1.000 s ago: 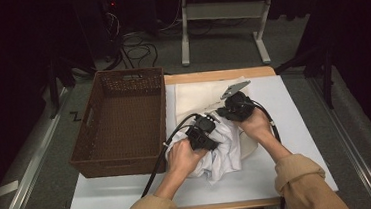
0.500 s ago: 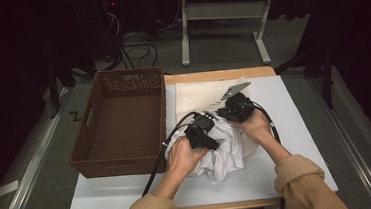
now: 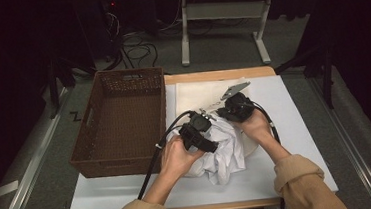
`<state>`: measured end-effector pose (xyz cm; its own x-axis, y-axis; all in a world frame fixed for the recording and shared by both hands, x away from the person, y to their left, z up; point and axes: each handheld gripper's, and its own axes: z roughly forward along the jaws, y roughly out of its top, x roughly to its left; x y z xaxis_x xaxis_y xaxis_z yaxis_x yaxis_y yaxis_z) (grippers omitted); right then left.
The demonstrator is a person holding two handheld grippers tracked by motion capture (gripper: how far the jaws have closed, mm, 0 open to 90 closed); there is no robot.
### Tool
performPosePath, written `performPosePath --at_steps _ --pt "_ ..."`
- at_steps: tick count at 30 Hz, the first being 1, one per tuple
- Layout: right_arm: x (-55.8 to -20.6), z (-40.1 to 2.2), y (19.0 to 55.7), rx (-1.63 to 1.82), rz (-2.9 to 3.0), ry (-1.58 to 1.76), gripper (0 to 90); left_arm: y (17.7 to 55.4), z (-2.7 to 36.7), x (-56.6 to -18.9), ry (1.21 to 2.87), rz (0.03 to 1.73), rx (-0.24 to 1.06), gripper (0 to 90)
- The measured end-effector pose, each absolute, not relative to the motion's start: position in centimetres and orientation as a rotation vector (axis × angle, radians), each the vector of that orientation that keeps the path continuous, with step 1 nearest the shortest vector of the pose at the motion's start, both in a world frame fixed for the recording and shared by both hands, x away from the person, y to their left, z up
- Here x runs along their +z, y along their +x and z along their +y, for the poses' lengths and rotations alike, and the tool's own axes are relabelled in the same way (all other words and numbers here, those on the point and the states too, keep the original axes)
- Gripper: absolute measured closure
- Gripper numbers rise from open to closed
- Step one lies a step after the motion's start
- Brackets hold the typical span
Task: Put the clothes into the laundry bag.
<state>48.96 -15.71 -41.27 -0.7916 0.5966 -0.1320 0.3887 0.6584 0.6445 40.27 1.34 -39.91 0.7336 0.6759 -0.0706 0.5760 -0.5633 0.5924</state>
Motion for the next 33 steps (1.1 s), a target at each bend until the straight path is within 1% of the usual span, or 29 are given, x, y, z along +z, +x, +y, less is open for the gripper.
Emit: performPosePath --at_steps 4,6,7,8,10,14,16,21,25,27,31,33 --pt "-41.2 -15.6 48.9 0.863 2.553 0.779 88.8 40.6 0.9 -40.5 2.329 0.927 0.233 51.1" --pt "-41.1 -15.6 48.9 0.875 2.547 0.769 88.8 41.1 0.6 -40.9 2.319 0.936 0.218 59.7" --pt "-41.1 -15.6 48.9 0.87 2.549 0.764 88.8 41.4 0.5 -41.2 2.312 0.94 0.212 66.2" --pt "-41.1 -15.7 48.9 0.868 2.551 0.765 88.8 41.6 0.3 -41.5 2.311 0.946 0.208 70.7" --pt "-41.1 -15.7 48.9 0.866 2.553 0.776 88.8 42.2 -0.1 -42.0 2.321 0.96 0.193 77.6" --pt "-41.0 -15.8 48.7 0.885 2.561 0.764 88.8 43.3 -0.6 -43.0 2.358 1.002 0.177 83.4" --pt "-40.9 -15.8 48.6 0.889 2.561 0.759 88.8 44.0 -0.5 -43.3 2.335 1.055 0.182 84.4" --pt "-40.9 -15.7 48.3 0.911 2.568 0.746 88.9 45.4 -0.5 -43.8 2.319 1.163 0.258 85.4" --pt "-41.0 -15.5 48.2 0.902 2.576 0.733 88.8 46.1 -0.5 -44.2 2.316 1.199 0.256 83.6" --pt "-41.0 -15.6 48.2 0.907 2.573 0.747 88.8 45.8 -0.3 -43.9 2.321 1.166 0.258 77.7" --pt "-41.0 -15.8 48.3 0.913 2.567 0.752 88.8 44.7 0.5 -43.0 2.316 1.108 0.223 58.7" --pt "-41.0 -15.8 48.3 0.918 2.561 0.758 88.8 44.0 0.7 -42.4 2.311 1.08 0.225 52.5"
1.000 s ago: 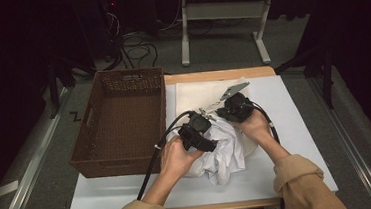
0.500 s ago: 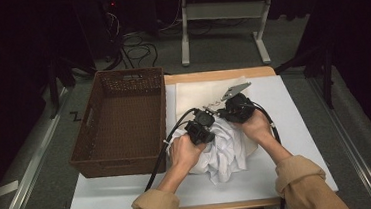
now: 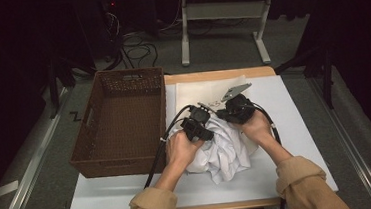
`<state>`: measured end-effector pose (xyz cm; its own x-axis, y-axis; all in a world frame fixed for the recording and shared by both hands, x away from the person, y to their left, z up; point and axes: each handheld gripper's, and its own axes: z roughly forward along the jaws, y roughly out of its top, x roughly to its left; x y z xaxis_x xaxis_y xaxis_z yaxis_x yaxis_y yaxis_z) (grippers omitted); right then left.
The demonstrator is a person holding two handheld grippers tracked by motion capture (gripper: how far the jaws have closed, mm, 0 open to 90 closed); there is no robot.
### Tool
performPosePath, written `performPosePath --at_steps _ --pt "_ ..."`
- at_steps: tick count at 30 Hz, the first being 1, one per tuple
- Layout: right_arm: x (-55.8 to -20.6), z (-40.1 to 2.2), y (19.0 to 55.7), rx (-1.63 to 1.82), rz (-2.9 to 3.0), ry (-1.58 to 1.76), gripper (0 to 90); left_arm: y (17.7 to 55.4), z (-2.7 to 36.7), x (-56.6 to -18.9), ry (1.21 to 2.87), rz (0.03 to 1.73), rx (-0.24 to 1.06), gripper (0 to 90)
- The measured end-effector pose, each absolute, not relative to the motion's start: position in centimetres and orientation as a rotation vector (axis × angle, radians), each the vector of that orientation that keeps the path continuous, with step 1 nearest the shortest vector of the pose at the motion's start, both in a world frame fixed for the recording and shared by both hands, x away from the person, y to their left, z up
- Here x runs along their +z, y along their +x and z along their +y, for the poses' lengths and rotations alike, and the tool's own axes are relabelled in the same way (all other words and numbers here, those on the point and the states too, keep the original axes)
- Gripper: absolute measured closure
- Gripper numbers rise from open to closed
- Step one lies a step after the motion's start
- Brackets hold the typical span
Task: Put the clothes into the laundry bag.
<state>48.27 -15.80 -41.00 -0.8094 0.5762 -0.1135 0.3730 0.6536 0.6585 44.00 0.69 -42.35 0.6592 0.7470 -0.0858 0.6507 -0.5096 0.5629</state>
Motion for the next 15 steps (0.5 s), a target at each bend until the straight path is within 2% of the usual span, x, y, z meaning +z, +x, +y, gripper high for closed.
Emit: performPosePath --at_steps 8,13,15 --pt "-41.0 -15.6 48.4 0.909 2.554 0.765 88.7 41.2 -0.2 -40.5 2.304 0.938 0.264 41.1" --pt "-41.0 -15.7 48.4 0.901 2.559 0.762 88.7 42.0 -1.7 -41.5 2.325 0.939 0.259 40.8" --pt "-41.0 -15.8 48.4 0.908 2.561 0.76 88.7 42.5 -2.0 -42.2 2.328 0.952 0.24 45.8"
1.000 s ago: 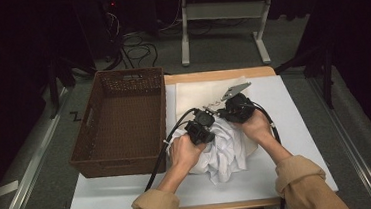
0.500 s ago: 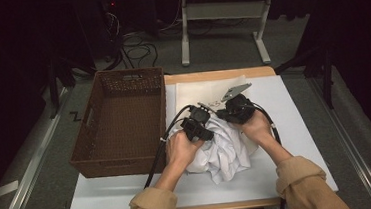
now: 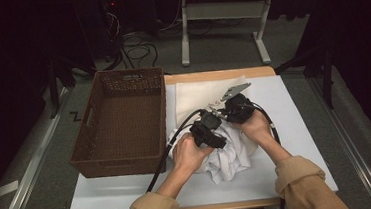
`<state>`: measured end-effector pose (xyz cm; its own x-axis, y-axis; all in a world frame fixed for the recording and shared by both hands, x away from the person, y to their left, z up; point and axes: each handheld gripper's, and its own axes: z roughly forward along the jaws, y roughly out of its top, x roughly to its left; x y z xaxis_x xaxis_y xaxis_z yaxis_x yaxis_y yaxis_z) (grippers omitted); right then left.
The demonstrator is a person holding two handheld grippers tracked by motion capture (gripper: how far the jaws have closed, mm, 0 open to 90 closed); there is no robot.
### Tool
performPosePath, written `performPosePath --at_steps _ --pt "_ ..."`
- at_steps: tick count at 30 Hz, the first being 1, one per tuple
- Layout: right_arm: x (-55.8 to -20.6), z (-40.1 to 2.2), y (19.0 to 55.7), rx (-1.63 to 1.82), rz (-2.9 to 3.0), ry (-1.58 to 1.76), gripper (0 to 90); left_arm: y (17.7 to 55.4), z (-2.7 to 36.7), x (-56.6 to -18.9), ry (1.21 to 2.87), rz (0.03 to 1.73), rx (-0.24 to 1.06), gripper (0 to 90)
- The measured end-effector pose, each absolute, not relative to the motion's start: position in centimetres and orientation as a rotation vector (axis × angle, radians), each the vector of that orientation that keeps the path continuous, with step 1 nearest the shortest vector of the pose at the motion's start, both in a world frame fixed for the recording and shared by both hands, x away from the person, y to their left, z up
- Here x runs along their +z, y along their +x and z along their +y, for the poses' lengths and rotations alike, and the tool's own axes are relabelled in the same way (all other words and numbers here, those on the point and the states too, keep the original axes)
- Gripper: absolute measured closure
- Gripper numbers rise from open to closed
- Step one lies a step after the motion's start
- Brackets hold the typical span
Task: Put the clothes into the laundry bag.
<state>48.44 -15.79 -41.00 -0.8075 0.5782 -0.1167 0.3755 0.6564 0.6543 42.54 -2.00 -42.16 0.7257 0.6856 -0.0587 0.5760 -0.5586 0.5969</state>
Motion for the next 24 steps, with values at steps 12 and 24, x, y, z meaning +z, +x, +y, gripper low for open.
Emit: performPosePath --at_steps 12,24 --pt "-40.9 -16.1 48.3 0.925 2.568 0.761 88.8 45.3 -1.6 -43.9 2.296 1.127 0.209 86.9" --pt "-40.5 -15.8 47.3 0.936 2.581 0.704 88.9 47.6 -0.7 -44.2 2.253 1.239 0.307 81.3"
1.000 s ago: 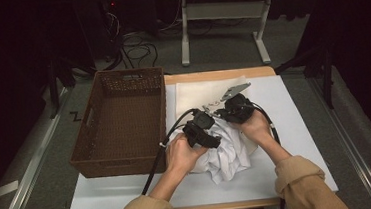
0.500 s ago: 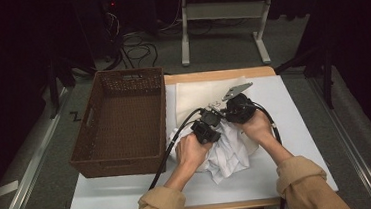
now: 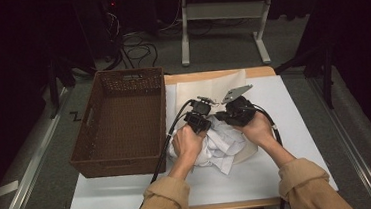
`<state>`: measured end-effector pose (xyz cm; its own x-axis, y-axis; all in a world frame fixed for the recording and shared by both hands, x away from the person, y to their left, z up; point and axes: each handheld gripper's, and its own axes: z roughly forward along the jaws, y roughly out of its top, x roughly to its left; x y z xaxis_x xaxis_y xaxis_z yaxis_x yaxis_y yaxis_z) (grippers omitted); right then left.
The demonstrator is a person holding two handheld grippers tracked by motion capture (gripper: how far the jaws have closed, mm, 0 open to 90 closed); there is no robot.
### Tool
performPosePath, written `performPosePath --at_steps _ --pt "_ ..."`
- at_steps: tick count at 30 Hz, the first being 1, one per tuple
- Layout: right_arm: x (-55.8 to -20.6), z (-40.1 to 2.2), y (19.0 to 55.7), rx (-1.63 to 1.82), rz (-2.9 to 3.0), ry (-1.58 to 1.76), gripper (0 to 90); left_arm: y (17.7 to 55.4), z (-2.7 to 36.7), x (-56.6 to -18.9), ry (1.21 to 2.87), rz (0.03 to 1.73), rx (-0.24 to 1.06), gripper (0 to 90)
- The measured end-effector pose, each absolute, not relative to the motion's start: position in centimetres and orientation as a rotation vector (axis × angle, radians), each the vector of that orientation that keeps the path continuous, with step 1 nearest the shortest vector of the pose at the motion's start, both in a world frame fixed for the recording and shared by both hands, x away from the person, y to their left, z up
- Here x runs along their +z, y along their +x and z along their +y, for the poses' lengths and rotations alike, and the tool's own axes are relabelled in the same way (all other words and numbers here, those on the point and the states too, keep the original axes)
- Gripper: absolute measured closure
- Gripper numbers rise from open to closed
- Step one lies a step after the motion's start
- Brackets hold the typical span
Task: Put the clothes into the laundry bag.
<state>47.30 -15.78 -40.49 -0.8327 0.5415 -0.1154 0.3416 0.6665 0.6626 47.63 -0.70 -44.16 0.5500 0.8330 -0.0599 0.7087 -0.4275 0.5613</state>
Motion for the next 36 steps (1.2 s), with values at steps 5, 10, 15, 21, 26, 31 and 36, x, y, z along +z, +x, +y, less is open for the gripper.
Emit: performPosePath --at_steps 5,10,15,21,26,31,36 --pt "-40.9 -16.0 47.8 0.934 2.571 0.732 88.8 46.4 0.0 -42.9 2.296 1.181 0.306 59.3" --pt "-41.1 -16.0 47.8 0.931 2.565 0.734 88.7 45.0 1.2 -41.7 2.32 1.16 0.303 45.4" --pt "-41.2 -16.0 47.9 0.928 2.564 0.734 88.7 43.2 2.3 -40.6 2.335 1.153 0.327 33.3" --pt "-41.3 -15.7 47.8 0.915 2.562 0.737 88.7 42.1 3.0 -40.9 2.377 1.158 0.295 29.1" --pt "-41.3 -15.7 47.8 0.914 2.566 0.743 88.7 42.5 3.0 -42.5 2.397 1.194 0.221 31.0" --pt "-41.3 -15.7 47.8 0.903 2.575 0.739 88.7 42.8 2.5 -44.1 2.413 1.218 0.184 33.9" --pt "-41.3 -15.6 47.8 0.897 2.574 0.724 88.7 42.7 1.6 -45.0 2.454 1.209 0.235 44.6"
